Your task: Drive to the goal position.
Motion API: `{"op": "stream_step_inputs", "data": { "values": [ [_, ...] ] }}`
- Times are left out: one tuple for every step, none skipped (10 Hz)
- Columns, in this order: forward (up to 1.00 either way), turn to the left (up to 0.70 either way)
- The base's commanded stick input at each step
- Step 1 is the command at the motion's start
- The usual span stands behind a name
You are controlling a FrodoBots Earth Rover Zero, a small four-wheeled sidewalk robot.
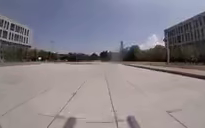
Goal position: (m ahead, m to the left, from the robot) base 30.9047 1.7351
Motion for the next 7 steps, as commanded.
{"op": "stream_step_inputs", "data": {
  "values": [
    [1.0, 0.0],
    [1.0, 0.0],
    [1.0, 0.0],
    [1.0, 0.0],
    [1.0, 0.0],
    [1.0, 0.0],
    [1.0, 0.0]
  ]
}}
